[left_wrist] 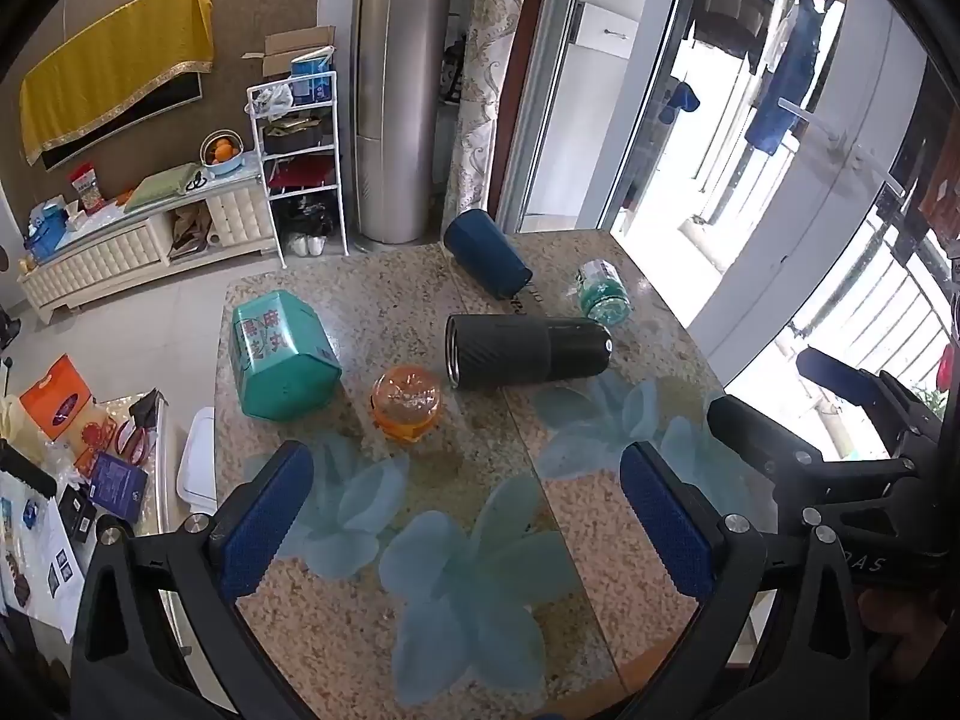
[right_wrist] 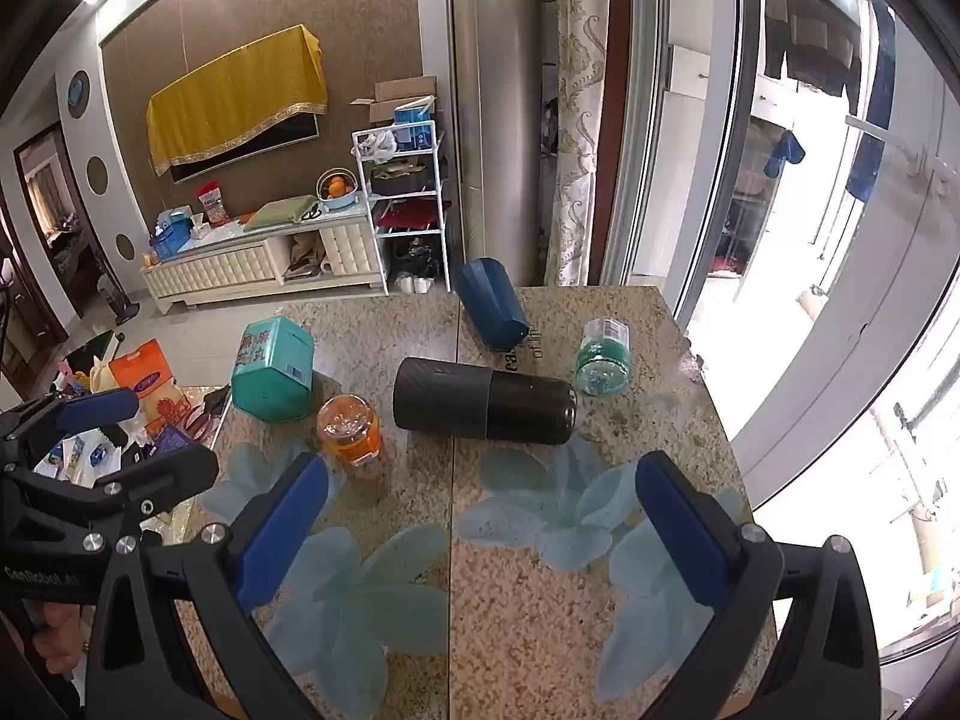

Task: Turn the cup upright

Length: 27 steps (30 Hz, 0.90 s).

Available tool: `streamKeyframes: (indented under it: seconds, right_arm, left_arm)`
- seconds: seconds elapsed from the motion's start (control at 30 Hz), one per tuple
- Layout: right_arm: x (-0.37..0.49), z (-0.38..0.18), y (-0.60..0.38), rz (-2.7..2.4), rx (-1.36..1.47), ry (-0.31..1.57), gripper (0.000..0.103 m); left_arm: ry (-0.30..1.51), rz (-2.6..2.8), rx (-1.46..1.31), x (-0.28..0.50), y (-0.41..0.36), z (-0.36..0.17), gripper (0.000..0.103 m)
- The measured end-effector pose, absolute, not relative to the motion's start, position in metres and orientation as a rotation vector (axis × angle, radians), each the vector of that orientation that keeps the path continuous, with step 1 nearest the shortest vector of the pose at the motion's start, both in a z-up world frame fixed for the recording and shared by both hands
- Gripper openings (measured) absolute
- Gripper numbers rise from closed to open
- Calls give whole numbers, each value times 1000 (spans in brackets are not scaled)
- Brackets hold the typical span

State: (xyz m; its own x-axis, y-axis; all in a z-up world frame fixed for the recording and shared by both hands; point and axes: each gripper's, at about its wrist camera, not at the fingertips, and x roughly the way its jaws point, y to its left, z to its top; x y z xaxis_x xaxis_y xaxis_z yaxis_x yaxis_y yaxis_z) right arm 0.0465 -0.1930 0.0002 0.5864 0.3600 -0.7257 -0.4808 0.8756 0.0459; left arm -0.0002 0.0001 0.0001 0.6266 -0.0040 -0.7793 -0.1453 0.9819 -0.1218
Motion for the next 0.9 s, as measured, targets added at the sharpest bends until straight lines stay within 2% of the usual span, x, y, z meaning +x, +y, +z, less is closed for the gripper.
streamKeyframes:
  seconds: [0.9]
  right_arm:
    - [42,0,-193,495,-169,811,103]
  left_arm:
    - [904,88,-188,-5,4,-4,103]
